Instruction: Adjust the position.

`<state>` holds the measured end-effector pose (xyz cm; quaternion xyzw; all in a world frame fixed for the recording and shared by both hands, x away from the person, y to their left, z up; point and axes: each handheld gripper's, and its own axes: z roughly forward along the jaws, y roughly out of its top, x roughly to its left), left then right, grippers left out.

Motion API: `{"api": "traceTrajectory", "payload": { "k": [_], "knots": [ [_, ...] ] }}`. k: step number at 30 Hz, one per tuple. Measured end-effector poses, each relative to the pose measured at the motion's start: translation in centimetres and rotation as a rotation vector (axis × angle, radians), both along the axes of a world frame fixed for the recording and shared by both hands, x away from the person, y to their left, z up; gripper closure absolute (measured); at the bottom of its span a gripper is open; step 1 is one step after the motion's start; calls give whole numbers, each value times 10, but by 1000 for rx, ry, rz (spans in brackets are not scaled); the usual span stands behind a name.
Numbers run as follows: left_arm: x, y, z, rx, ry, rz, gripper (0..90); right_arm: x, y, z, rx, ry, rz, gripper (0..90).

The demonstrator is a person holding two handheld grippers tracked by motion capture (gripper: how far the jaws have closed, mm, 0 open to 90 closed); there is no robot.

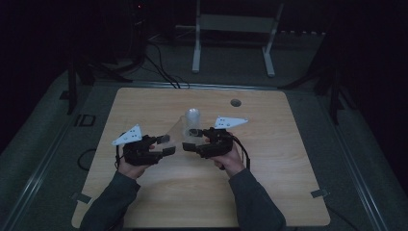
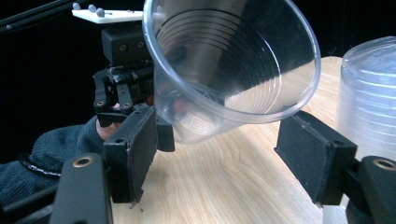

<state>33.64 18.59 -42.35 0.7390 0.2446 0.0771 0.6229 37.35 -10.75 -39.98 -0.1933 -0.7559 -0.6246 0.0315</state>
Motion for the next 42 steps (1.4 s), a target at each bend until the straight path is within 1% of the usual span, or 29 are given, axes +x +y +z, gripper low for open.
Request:
{"api": "traceTrajectory", "payload": {
  "k": [3,10,17,26,35,38,39,42],
  "knots": [
    [0,-1,-1,-15,3,1,424,1,1,0,18,6,-1,285],
    [0,-2,-2,-33,3,-4,423,2,2,1,55,21,4,284],
    [0,-3,-2,-35,-2,-4,423,3,4,1,86,42,11,282],
    [-1,-5,-2,-51,-7,-7,424,5,7,-2,131,74,12,268],
    [-1,-8,-2,-44,-8,-22,423,6,8,-3,185,97,23,259],
    [-1,-9,-2,-41,-10,-27,423,7,8,-3,195,101,25,259],
    [-1,-9,-2,-37,-12,-29,423,7,9,-3,203,105,31,266],
    [-1,-10,-2,-37,-13,-31,423,7,10,-4,200,105,30,301]
  ]
}}
